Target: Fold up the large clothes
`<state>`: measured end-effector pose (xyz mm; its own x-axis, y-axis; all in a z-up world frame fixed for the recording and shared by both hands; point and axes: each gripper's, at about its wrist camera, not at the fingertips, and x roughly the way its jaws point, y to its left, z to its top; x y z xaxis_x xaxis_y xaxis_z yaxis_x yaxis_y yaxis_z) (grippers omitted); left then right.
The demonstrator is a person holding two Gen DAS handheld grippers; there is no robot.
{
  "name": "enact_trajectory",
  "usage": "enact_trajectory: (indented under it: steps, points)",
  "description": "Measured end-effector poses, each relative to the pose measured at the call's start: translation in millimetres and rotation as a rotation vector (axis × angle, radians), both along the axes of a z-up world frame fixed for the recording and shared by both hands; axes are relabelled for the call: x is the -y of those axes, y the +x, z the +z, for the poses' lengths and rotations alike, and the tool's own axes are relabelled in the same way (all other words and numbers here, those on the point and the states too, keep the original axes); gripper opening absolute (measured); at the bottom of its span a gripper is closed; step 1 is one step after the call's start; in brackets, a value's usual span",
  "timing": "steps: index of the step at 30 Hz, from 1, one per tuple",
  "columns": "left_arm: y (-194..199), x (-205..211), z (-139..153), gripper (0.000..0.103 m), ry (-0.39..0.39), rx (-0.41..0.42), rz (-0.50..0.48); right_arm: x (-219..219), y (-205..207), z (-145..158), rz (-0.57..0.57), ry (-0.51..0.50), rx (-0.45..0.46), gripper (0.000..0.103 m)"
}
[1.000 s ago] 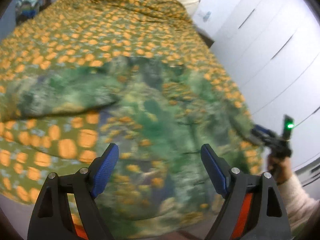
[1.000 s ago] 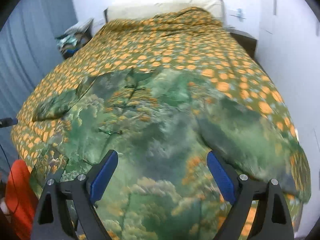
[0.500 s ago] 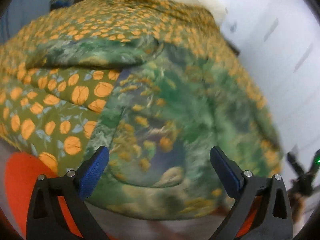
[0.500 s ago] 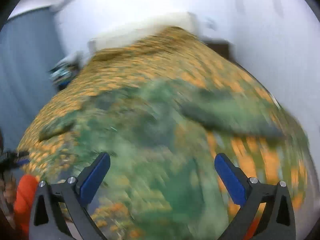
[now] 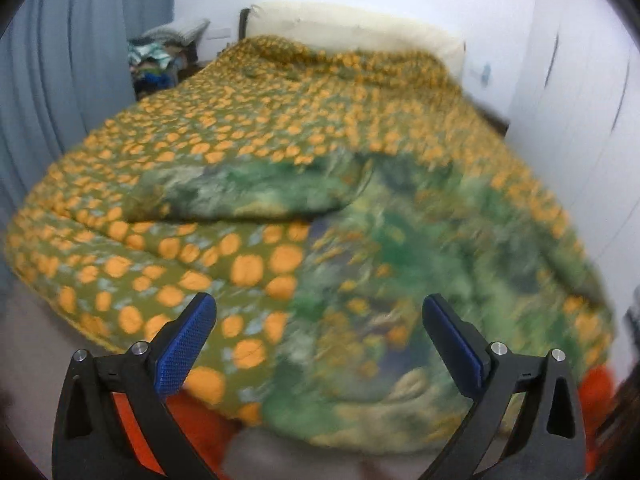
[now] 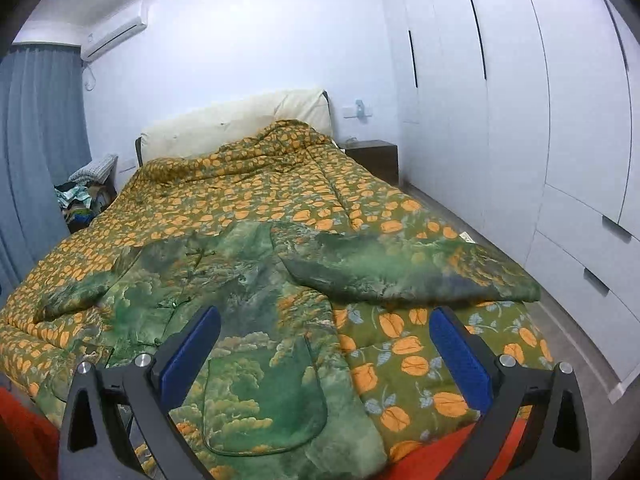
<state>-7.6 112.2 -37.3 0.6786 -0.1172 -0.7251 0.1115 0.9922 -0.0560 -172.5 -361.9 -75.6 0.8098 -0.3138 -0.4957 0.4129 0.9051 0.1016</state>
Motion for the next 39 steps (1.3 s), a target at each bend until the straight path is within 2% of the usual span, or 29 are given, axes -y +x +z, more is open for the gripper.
enact_trajectory:
  steps: [3,5,7,11,16,17,21,25,29,34,37,39]
  points:
    - [-13,6,-16,0.103,0.08,0.005,-0.016,-10,6,-3,-0.019,-0.057,0.006,0.103]
    - [-14,13,-25,0.103,0.096,0.0,-0.045,-11,11,-2,-0.021,-0.074,0.001,0.103]
    - [-12,19,-31,0.103,0.09,-0.001,-0.047,-12,18,-7,-0.013,-0.067,-0.029,0.103]
    - [5,38,-46,0.103,0.026,-0.001,-0.004,-12,27,-27,-0.003,-0.036,-0.097,0.103]
    - [42,73,-87,0.102,-0.069,-0.105,-0.004,-4,40,-51,-0.012,0.012,-0.205,0.103]
    - [49,79,-99,0.102,-0.067,-0.123,0.002,-3,43,-53,-0.017,0.011,-0.217,0.103]
    - [53,90,-130,0.102,0.003,-0.168,0.008,-7,49,-55,-0.044,-0.039,-0.234,0.103]
    - [53,92,-153,0.102,0.07,-0.284,-0.018,-11,50,-68,-0.019,-0.015,-0.256,0.103]
    - [48,95,-151,0.102,0.089,-0.263,-0.042,-6,55,-82,-0.004,0.021,-0.294,0.103]
    - [43,97,-138,0.102,0.043,-0.199,-0.06,7,51,-83,-0.032,0.09,-0.258,0.103]
    - [45,94,-130,0.102,0.022,-0.201,-0.076,10,51,-81,-0.047,0.101,-0.267,0.103]
    - [48,89,-125,0.102,0.028,-0.202,-0.069,16,50,-74,-0.042,0.131,-0.242,0.103]
